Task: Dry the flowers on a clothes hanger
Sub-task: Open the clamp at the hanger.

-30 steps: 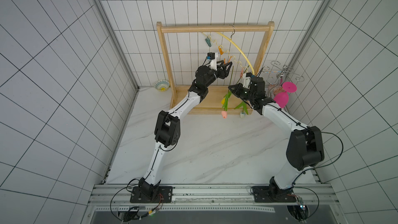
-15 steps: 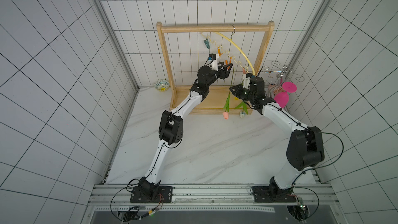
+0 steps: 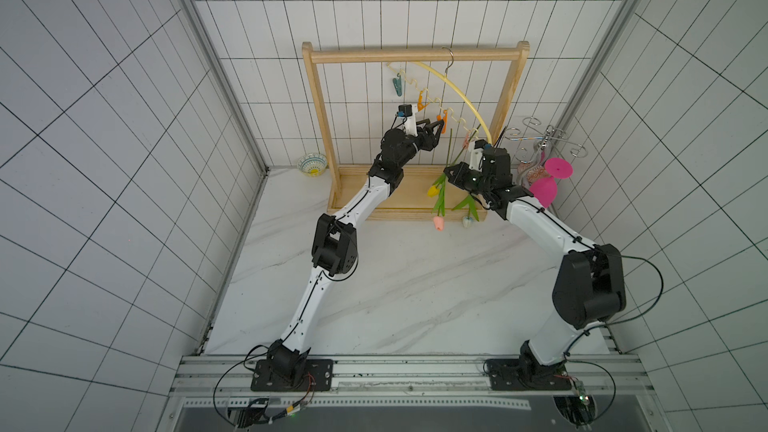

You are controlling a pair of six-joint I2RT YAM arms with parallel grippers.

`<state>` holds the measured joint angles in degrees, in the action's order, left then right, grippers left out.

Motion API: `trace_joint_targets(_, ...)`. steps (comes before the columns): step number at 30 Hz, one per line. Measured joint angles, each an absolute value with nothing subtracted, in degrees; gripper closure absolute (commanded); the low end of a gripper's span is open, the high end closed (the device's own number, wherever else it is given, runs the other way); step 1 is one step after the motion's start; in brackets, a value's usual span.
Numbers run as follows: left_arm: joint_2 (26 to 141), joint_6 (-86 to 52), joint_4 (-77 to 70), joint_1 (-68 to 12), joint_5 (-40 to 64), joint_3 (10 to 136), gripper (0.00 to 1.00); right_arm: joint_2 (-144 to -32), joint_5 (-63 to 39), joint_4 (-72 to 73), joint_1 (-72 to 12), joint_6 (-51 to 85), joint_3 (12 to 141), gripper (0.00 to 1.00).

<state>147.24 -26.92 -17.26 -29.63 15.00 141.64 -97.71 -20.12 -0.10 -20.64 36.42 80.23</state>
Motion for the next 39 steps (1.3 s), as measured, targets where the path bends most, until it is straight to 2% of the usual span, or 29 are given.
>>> trace_joint_targets(11, 148.51, -28.14, -19.18, -30.46, 12.99, 144.24, 0.41, -94.48, -17.15, -1.56, -24.18, 33.82, 80.79, 1.0)
trace_joint_targets(18, 148.81, -29.04, -19.53, -30.74, 12.62, 144.31, 0.51, -93.51, -14.98, -4.16, -25.91, 30.76, 80.79, 1.0)
trace_joint_targets(23, 148.81, -29.36, -19.59, -30.76, 12.88, 144.29, 0.42, -92.14, -13.13, -5.91, -26.02, 29.65, 80.77, 1.0)
trace_joint_targets(31, 148.03, -30.28, -24.77, -30.79, 13.82, 137.97, 0.4, -88.73, -9.28, -7.25, -26.26, 27.94, 79.48, 1.0)
trace_joint_targets(39, 144.09, -31.0, -28.64, -30.72, 15.51, 130.65, 0.29, -88.6, -7.09, -8.47, -26.26, 25.65, 79.48, 1.0)
